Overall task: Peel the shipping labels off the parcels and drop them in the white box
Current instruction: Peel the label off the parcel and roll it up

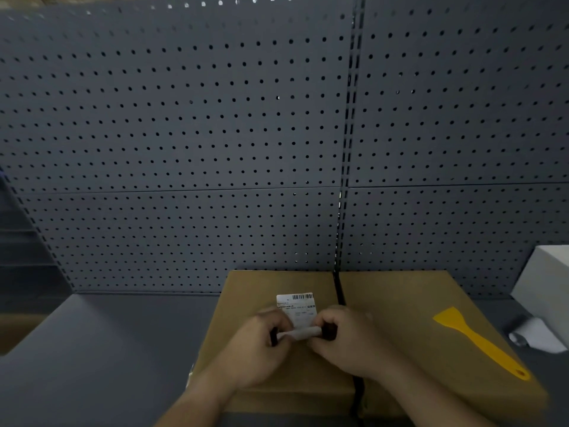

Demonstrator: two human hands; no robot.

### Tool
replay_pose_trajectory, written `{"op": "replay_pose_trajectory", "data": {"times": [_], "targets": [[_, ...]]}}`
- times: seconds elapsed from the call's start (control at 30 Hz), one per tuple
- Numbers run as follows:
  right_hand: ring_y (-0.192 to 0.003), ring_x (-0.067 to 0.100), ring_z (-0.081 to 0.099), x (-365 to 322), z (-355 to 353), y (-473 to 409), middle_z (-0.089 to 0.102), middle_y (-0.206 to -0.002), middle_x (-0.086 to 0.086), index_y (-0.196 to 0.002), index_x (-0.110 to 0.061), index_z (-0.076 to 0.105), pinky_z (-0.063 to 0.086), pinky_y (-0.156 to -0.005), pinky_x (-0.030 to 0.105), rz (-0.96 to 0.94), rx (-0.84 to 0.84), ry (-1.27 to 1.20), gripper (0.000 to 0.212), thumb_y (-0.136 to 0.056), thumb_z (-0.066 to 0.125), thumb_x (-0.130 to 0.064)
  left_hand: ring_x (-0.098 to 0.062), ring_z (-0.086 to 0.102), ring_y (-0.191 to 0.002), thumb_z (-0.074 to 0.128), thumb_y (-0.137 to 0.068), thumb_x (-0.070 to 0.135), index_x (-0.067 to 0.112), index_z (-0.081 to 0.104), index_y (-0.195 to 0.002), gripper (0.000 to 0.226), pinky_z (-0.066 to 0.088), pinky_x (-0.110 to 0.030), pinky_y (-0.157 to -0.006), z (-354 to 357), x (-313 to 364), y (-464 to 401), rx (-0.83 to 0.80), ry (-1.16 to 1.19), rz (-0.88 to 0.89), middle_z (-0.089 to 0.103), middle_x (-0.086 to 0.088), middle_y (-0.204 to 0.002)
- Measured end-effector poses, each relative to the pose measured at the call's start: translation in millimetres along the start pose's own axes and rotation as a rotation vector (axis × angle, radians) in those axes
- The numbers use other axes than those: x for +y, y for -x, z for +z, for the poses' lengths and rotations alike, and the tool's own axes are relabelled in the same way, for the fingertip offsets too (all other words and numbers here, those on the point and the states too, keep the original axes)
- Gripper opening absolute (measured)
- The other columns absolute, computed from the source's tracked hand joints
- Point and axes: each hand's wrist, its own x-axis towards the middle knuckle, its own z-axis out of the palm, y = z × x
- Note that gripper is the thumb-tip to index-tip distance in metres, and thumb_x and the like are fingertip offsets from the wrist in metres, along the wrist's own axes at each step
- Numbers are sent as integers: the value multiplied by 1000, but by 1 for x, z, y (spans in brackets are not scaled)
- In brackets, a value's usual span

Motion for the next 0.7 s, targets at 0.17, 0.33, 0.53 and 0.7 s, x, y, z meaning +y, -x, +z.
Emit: {"op": "replay_pose_trajectory", "data": {"times": [0.17,0.33,0.53,0.7], "targets": [[-90,-3,59,0,4,0,66,-88,-20,-85,-34,69,44,-101,39,12,70,-13,19,-88,63,-52,-1,58,-86,67,-86,19,33,59,-80,17,41,-10,-69,-2,-2,0,-42,35,-10,61,12,-90],[-92,-4,58,1,3,0,65,-89,-25,-80,-42,65,44,-101,37,29,40,-9,13,-88,64,-52,1,59,-89,66,-81,12,24,68,-83,12,42,-9,-73,-3,-2,-1,-22,12,-25,61,12,-93],[-91,-3,56,1,1,-5,65,-91,-19,-88,-34,69,41,-96,32,50,-15,0,17,-76,73,-45,2,59,-88,63,-90,20,24,69,-89,7,41,-5,-72,-1,-3,-2,27,-14,-19,62,15,-92],[-70,0,60,1,3,-12,69,-76,-8,-74,-33,67,39,-73,22,54,-11,-18,13,-84,70,-40,1,61,-88,62,-92,25,25,68,-88,8,52,-17,-74,-3,-2,-3,3,46,-69,65,11,-92]]}}
